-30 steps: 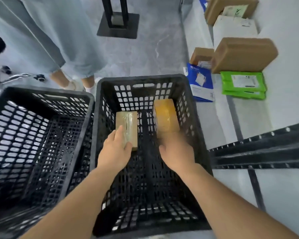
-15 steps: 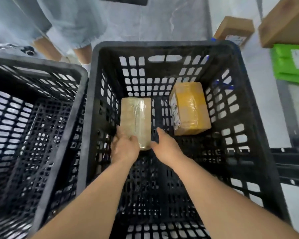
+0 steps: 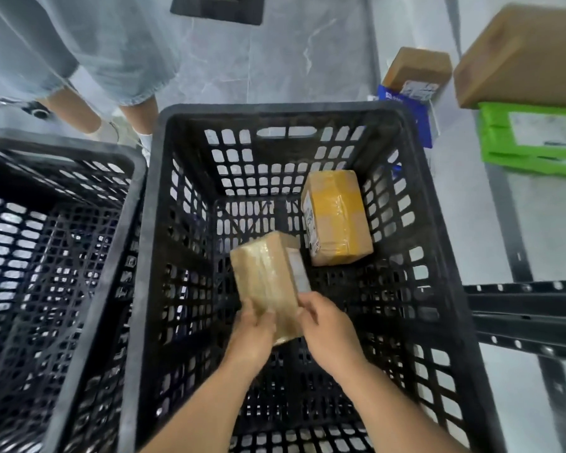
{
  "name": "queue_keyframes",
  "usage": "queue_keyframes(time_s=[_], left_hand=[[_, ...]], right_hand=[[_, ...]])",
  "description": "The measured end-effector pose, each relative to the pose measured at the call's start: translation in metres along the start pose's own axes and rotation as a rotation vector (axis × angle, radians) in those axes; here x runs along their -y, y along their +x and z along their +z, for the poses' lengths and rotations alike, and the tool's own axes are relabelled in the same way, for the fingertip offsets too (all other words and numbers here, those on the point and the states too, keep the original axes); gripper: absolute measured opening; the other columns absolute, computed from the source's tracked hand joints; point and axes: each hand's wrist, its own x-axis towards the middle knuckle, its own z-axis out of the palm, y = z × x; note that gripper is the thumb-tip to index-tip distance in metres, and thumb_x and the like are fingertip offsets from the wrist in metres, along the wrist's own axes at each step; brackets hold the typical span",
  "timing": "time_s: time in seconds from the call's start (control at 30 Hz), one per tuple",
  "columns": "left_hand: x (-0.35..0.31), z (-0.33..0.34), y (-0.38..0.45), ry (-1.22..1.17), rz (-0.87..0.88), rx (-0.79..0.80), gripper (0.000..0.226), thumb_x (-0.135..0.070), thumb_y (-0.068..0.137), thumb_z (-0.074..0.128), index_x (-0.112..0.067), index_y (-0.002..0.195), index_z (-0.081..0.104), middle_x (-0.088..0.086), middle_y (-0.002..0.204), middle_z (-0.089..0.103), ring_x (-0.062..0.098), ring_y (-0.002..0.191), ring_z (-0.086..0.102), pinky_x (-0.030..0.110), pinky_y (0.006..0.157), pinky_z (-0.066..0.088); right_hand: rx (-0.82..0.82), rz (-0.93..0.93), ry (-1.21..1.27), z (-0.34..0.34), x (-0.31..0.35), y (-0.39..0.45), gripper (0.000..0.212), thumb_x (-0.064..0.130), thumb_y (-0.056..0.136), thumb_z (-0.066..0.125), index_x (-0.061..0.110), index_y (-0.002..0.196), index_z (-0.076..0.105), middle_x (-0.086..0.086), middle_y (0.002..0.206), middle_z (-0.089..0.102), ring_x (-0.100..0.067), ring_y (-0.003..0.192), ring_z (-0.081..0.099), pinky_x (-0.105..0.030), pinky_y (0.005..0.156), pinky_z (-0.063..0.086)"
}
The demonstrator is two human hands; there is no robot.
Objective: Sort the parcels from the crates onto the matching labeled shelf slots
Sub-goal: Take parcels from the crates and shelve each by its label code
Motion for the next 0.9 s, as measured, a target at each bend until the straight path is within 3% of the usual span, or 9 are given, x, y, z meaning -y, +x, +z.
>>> queue_keyframes(time_s=[0.07, 0.13, 0.23, 0.4, 0.5, 0.6, 0.67, 0.77, 0.9], left_hand=[[0.009, -0.002, 0.012, 0.006, -0.065, -0.065, 0.078, -0.068, 0.08, 0.03, -0.034, 0.149, 0.018, 0.006, 0.153, 0.03, 0.028, 0.135, 0.037, 0.046, 0.111, 0.03], [0.01, -0.006, 0.013, -0.034, -0.112, -0.109, 0.071, -0.067, 0.086, 0.029, -0.036, 0.149, 0.019, 0.006, 0.154, 0.029, 0.03, 0.136, 0.036, 0.049, 0.112, 0.029], [0.011, -0.01, 0.013, -0.1, -0.097, -0.147, 0.052, -0.049, 0.1, 0.025, -0.037, 0.149, 0.015, 0.006, 0.147, 0.04, 0.029, 0.131, 0.041, 0.042, 0.106, 0.031], [0.022, -0.012, 0.023, -0.242, -0.077, -0.189, 0.046, -0.037, 0.103, 0.029, -0.031, 0.149, 0.025, 0.005, 0.14, 0.049, 0.024, 0.126, 0.046, 0.032, 0.099, 0.032], [0.031, -0.01, 0.03, -0.198, -0.156, -0.207, 0.045, -0.038, 0.103, 0.025, -0.018, 0.14, 0.042, 0.01, 0.135, 0.053, 0.027, 0.122, 0.048, 0.029, 0.095, 0.034], [0.04, -0.014, 0.038, -0.165, -0.239, -0.278, 0.051, -0.042, 0.101, 0.022, -0.01, 0.132, 0.047, 0.015, 0.133, 0.052, 0.033, 0.118, 0.049, 0.036, 0.096, 0.038], [0.04, -0.016, 0.039, -0.261, -0.214, -0.283, 0.052, -0.048, 0.099, 0.024, -0.016, 0.134, 0.044, 0.012, 0.13, 0.054, 0.031, 0.113, 0.051, 0.043, 0.101, 0.039], [0.032, -0.015, 0.036, -0.427, -0.149, -0.213, 0.044, -0.048, 0.098, 0.028, -0.027, 0.134, 0.044, 0.004, 0.124, 0.058, 0.023, 0.105, 0.051, 0.043, 0.102, 0.039], [0.029, -0.017, 0.035, -0.477, -0.057, -0.184, 0.053, -0.063, 0.092, 0.03, -0.037, 0.136, 0.044, -0.004, 0.126, 0.058, 0.017, 0.106, 0.055, 0.037, 0.095, 0.038]], right_hand=[[0.056, -0.016, 0.011, 0.003, -0.003, -0.001, 0.027, 0.023, 0.098, 0.044, 0.025, 0.118, 0.062, 0.008, 0.117, 0.062, -0.011, 0.105, 0.057, -0.029, 0.092, 0.046], [0.055, 0.008, 0.023, 0.005, -0.008, 0.002, 0.027, 0.021, 0.099, 0.042, 0.024, 0.117, 0.062, 0.006, 0.119, 0.061, -0.012, 0.106, 0.057, -0.029, 0.093, 0.046], [0.025, 0.082, 0.044, 0.007, -0.016, 0.01, 0.034, 0.022, 0.099, 0.041, 0.024, 0.132, 0.051, 0.002, 0.133, 0.053, -0.015, 0.115, 0.054, -0.032, 0.098, 0.046], [0.114, 0.188, 0.105, 0.01, -0.017, 0.017, 0.05, 0.026, 0.102, 0.038, 0.021, 0.15, 0.026, 0.002, 0.152, 0.032, -0.018, 0.137, 0.035, -0.034, 0.11, 0.031], [0.089, 0.215, 0.225, 0.01, -0.018, 0.018, 0.049, 0.03, 0.101, 0.038, 0.021, 0.149, 0.028, 0.0, 0.147, 0.041, -0.019, 0.131, 0.041, -0.031, 0.101, 0.035], [-0.1, 0.23, 0.249, 0.005, -0.023, 0.019, 0.046, 0.034, 0.101, 0.04, 0.02, 0.145, 0.036, -0.002, 0.14, 0.049, -0.02, 0.125, 0.047, -0.03, 0.092, 0.037], [-0.135, 0.217, 0.197, 0.004, -0.027, 0.021, 0.045, 0.036, 0.1, 0.04, 0.02, 0.142, 0.04, -0.003, 0.141, 0.048, -0.021, 0.126, 0.047, -0.032, 0.098, 0.038], [-0.019, 0.213, 0.152, 0.009, -0.028, 0.022, 0.047, 0.038, 0.1, 0.037, 0.02, 0.143, 0.038, -0.003, 0.145, 0.045, -0.02, 0.13, 0.044, -0.035, 0.105, 0.036], [-0.054, 0.287, -0.184, 0.014, -0.026, 0.014, 0.055, 0.056, 0.097, 0.022, 0.021, 0.132, 0.045, -0.006, 0.11, 0.067, -0.022, 0.094, 0.066, -0.036, 0.079, 0.052]])
